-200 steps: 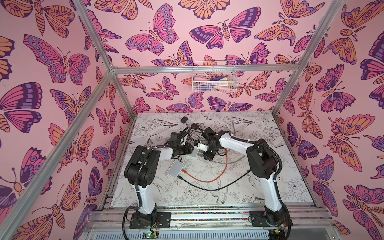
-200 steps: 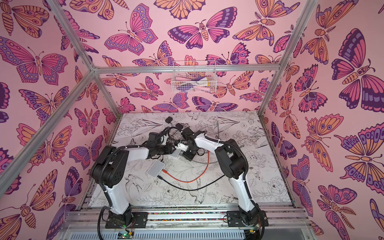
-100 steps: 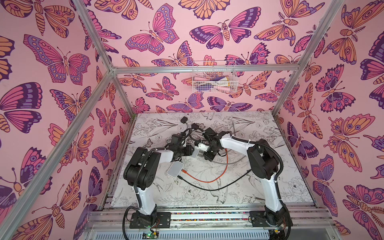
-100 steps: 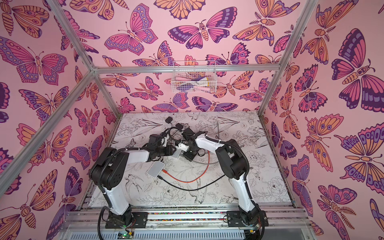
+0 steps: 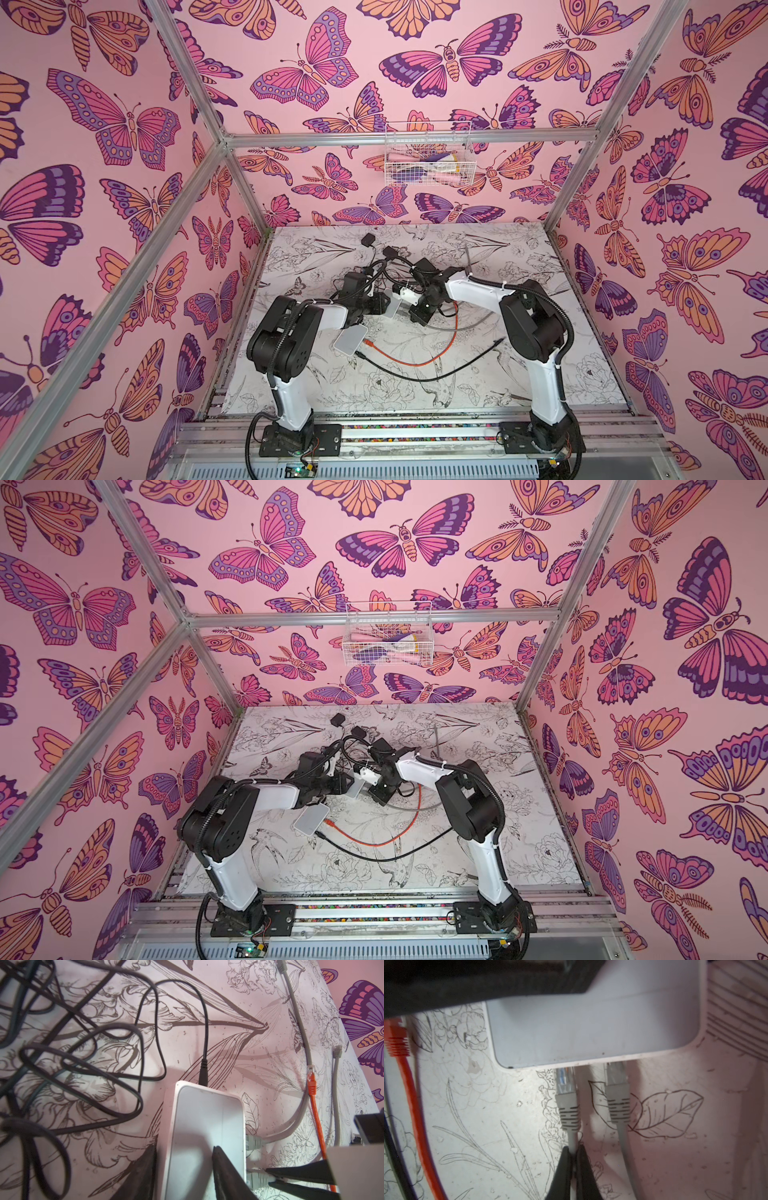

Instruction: Insert the plug into the switch port

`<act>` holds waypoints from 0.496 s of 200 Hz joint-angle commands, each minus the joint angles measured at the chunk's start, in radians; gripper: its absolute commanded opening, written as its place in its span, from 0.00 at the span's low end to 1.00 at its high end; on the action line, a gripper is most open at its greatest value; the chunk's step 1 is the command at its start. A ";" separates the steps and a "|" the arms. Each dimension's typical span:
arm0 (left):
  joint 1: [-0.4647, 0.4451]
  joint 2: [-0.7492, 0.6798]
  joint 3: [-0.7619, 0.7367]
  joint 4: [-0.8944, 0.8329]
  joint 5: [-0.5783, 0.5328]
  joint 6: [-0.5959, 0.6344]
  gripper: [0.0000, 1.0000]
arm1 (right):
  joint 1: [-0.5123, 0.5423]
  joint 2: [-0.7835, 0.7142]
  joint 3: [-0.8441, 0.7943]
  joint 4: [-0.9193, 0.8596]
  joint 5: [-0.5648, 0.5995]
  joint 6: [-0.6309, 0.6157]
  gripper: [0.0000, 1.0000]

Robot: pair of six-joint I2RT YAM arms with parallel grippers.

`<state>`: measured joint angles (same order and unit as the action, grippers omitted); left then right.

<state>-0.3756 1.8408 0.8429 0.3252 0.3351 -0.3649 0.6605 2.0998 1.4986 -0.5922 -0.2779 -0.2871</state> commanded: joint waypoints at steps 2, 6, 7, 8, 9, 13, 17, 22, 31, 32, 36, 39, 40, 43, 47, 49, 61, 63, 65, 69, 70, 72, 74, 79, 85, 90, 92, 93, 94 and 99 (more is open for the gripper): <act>-0.095 0.002 -0.056 -0.095 0.205 -0.017 0.45 | 0.020 -0.036 0.020 0.269 -0.099 0.037 0.00; -0.096 0.002 -0.059 -0.093 0.205 -0.018 0.45 | 0.020 -0.036 0.019 0.273 -0.099 0.041 0.00; -0.097 0.002 -0.060 -0.092 0.205 -0.018 0.45 | 0.021 -0.036 0.019 0.274 -0.099 0.042 0.00; -0.097 0.002 -0.061 -0.092 0.205 -0.019 0.45 | 0.021 -0.036 0.019 0.276 -0.099 0.043 0.00; -0.097 0.002 -0.061 -0.090 0.205 -0.019 0.45 | 0.022 -0.037 0.018 0.276 -0.099 0.044 0.00; -0.099 0.002 -0.065 -0.088 0.204 -0.021 0.45 | 0.022 -0.037 0.018 0.280 -0.098 0.048 0.00; -0.101 -0.001 -0.071 -0.083 0.205 -0.024 0.45 | 0.025 -0.035 0.017 0.283 -0.095 0.053 0.00; -0.104 -0.003 -0.076 -0.076 0.206 -0.027 0.45 | 0.027 -0.036 0.018 0.288 -0.094 0.058 0.00; -0.109 -0.004 -0.087 -0.065 0.209 -0.034 0.45 | 0.032 -0.033 0.016 0.299 -0.092 0.069 0.00; -0.110 -0.004 -0.089 -0.062 0.209 -0.034 0.45 | 0.032 -0.033 0.016 0.302 -0.092 0.070 0.00; -0.112 -0.003 -0.093 -0.058 0.211 -0.035 0.44 | 0.033 -0.031 0.015 0.306 -0.089 0.075 0.00; -0.113 -0.003 -0.096 -0.052 0.212 -0.037 0.44 | 0.034 -0.030 0.015 0.310 -0.090 0.079 0.00; -0.113 -0.004 -0.098 -0.051 0.212 -0.038 0.44 | 0.034 -0.030 0.015 0.312 -0.089 0.080 0.00; -0.116 -0.004 -0.101 -0.047 0.214 -0.039 0.44 | 0.033 -0.029 0.014 0.315 -0.091 0.083 0.00; -0.115 -0.004 -0.106 -0.040 0.216 -0.041 0.44 | 0.033 -0.028 0.014 0.322 -0.092 0.089 0.00; -0.116 -0.004 -0.108 -0.037 0.218 -0.042 0.44 | 0.034 -0.028 0.014 0.324 -0.094 0.091 0.00; -0.118 -0.005 -0.122 -0.020 0.225 -0.050 0.44 | 0.034 -0.026 0.011 0.339 -0.105 0.103 0.00; -0.118 -0.006 -0.124 -0.017 0.225 -0.049 0.44 | 0.034 -0.027 0.010 0.343 -0.107 0.105 0.00; -0.118 -0.007 -0.126 -0.016 0.226 -0.049 0.44 | 0.034 -0.029 0.009 0.345 -0.110 0.107 0.00; -0.118 -0.008 -0.130 -0.012 0.229 -0.050 0.44 | 0.034 -0.028 0.009 0.350 -0.114 0.110 0.00; -0.119 -0.007 -0.130 -0.012 0.229 -0.051 0.44 | 0.034 -0.028 0.009 0.351 -0.115 0.111 0.00; -0.120 -0.008 -0.131 -0.010 0.230 -0.051 0.44 | 0.034 -0.027 0.008 0.352 -0.118 0.112 0.00; -0.120 -0.008 -0.132 -0.009 0.231 -0.051 0.44 | 0.034 -0.028 0.008 0.354 -0.120 0.112 0.00; -0.120 -0.007 -0.135 -0.006 0.235 -0.051 0.44 | 0.034 -0.028 0.009 0.358 -0.125 0.114 0.00; -0.122 -0.006 -0.137 -0.003 0.236 -0.051 0.44 | 0.033 -0.031 0.009 0.363 -0.132 0.115 0.00; -0.123 -0.005 -0.139 -0.001 0.241 -0.050 0.44 | 0.034 -0.031 0.009 0.366 -0.137 0.117 0.00; -0.123 -0.004 -0.139 0.000 0.243 -0.049 0.44 | 0.034 -0.031 0.010 0.367 -0.141 0.117 0.00; -0.123 -0.004 -0.140 0.001 0.244 -0.049 0.44 | 0.035 -0.032 0.010 0.367 -0.142 0.117 0.00; -0.124 -0.004 -0.140 0.001 0.245 -0.049 0.44 | 0.035 -0.032 0.010 0.368 -0.142 0.117 0.00; -0.124 -0.003 -0.140 0.004 0.248 -0.049 0.44 | 0.035 -0.033 0.011 0.370 -0.148 0.117 0.00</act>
<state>-0.3943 1.8202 0.7567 0.4530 0.2905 -0.3992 0.6605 2.0907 1.4788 -0.5655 -0.2848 -0.2050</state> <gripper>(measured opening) 0.446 0.064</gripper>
